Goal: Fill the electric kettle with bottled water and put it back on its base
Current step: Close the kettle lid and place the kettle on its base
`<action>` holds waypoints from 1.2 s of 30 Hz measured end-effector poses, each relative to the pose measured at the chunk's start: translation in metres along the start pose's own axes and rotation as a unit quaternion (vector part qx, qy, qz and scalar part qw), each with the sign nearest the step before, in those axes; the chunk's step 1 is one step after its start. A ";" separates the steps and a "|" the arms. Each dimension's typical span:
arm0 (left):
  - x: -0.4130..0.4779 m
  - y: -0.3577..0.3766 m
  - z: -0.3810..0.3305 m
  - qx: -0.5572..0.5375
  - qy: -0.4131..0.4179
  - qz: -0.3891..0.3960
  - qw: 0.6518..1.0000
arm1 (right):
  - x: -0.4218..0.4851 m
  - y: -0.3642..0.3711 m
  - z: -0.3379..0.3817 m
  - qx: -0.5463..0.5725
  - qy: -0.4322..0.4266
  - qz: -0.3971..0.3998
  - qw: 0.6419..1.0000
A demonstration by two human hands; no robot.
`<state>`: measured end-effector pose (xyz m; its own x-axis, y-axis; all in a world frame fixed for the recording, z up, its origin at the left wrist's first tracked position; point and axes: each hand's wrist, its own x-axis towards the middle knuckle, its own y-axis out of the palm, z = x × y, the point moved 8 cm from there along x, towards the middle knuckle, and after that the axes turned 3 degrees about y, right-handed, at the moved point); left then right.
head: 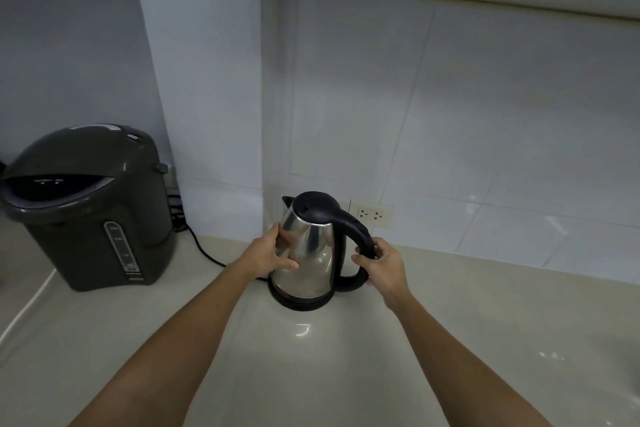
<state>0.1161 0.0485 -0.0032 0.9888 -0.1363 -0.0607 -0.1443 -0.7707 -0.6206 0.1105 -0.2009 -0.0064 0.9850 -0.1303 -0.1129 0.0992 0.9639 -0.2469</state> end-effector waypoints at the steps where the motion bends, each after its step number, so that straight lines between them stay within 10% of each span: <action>1: -0.003 0.001 0.000 -0.011 0.000 -0.013 1.000 | 0.003 0.000 0.003 -0.002 0.000 0.006 1.000; 14: -0.021 0.026 0.006 -0.100 -0.018 -0.155 0.983 | 0.018 0.003 0.036 -0.194 -0.075 -0.031 0.978; 36: -0.017 0.032 0.016 -0.058 -0.048 -0.145 0.987 | -0.009 0.000 0.040 -0.219 -0.106 -0.038 0.969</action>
<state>0.0953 0.0363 -0.0347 0.9875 0.1549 0.0291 0.1466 -0.8354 -0.5297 0.1077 -0.1906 0.0333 0.9886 -0.1029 0.1103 0.1497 0.7568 -0.6363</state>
